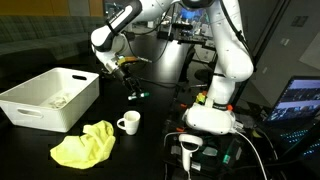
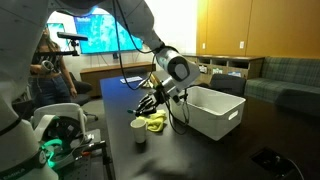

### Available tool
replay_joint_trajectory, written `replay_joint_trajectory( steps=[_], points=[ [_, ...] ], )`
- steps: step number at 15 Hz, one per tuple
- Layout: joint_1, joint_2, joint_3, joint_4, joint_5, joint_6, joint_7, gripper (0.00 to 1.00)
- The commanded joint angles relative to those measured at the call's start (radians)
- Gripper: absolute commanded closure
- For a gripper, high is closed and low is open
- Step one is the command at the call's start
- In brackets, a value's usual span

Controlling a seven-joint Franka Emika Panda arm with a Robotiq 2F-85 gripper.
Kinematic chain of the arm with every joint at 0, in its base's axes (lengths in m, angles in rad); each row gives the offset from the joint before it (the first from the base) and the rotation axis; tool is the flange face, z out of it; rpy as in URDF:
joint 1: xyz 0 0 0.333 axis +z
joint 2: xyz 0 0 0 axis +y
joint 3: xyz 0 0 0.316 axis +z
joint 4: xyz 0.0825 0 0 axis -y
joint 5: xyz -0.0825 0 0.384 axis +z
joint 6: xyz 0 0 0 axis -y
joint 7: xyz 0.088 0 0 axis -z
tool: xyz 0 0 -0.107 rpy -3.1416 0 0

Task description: Put the towels into the basket and the marker and tape into the mug

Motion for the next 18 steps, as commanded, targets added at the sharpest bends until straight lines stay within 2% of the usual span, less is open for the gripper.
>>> replay_joint_trajectory(
  steps=[1,3,7,11,18],
  points=[
    [-0.028,0.104,-0.011,0.096,0.095,-0.089,0.024,0.94],
    [-0.038,0.145,-0.028,0.112,0.153,-0.097,0.078,0.94],
    [-0.068,0.204,-0.043,0.125,0.223,-0.145,0.094,0.94],
    [-0.085,0.216,-0.043,0.131,0.218,-0.223,0.059,0.94],
    [-0.067,0.243,-0.036,0.189,0.22,-0.336,0.058,0.94]
  ],
)
